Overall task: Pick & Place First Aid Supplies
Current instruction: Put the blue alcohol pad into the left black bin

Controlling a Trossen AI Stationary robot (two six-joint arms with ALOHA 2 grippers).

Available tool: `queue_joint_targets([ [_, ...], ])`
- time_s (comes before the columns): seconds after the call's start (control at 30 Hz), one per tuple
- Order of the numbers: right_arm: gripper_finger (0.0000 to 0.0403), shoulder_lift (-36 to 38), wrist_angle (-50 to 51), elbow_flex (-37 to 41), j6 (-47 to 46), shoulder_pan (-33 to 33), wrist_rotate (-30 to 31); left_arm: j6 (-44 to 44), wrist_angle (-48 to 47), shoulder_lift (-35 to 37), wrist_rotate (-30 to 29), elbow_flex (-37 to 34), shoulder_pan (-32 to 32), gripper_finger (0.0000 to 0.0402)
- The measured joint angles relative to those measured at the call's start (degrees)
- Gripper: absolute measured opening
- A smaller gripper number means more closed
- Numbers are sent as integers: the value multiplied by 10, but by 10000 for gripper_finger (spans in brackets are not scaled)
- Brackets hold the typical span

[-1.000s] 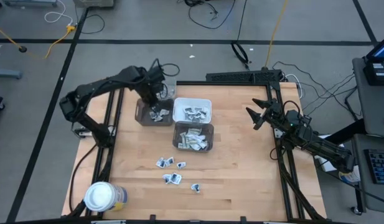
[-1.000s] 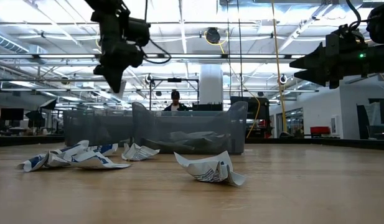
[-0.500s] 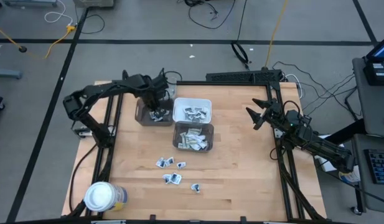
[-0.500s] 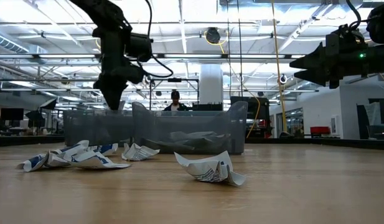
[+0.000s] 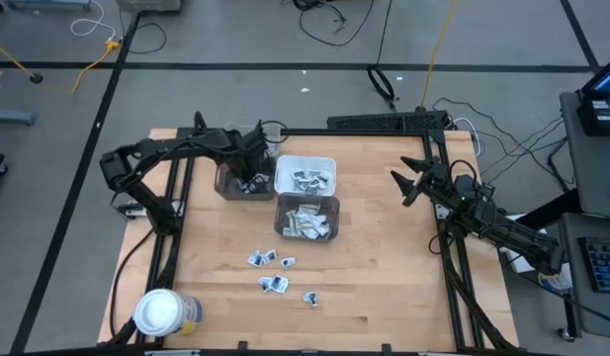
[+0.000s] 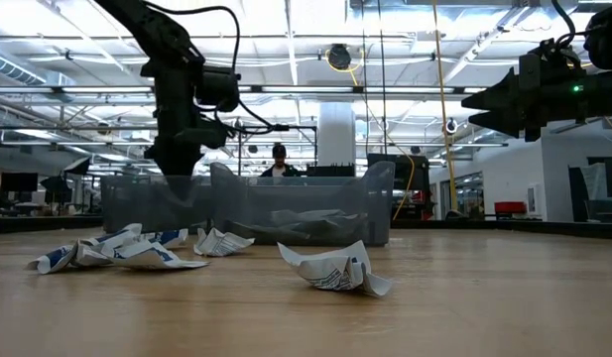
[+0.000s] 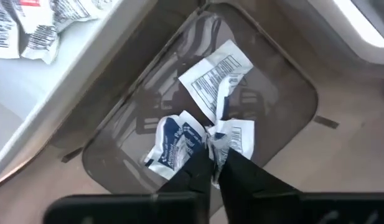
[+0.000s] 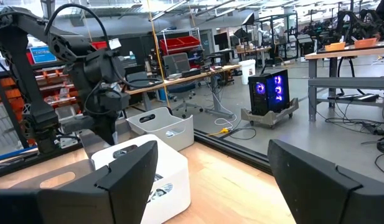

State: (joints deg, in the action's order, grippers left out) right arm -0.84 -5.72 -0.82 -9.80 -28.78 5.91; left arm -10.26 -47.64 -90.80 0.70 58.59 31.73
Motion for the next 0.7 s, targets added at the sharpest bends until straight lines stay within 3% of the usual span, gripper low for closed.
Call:
queue_joint_targets([
  [0.13, 297, 0, 0, 0, 0, 0, 0, 1, 2, 0, -7, 0, 0, 80],
  [0.43, 297, 0, 0, 0, 0, 0, 0, 0, 14, 0, -8, 0, 2, 247],
  [0.7, 297, 0, 0, 0, 0, 0, 0, 5, -35, 0, -7, 53, -3, 321],
])
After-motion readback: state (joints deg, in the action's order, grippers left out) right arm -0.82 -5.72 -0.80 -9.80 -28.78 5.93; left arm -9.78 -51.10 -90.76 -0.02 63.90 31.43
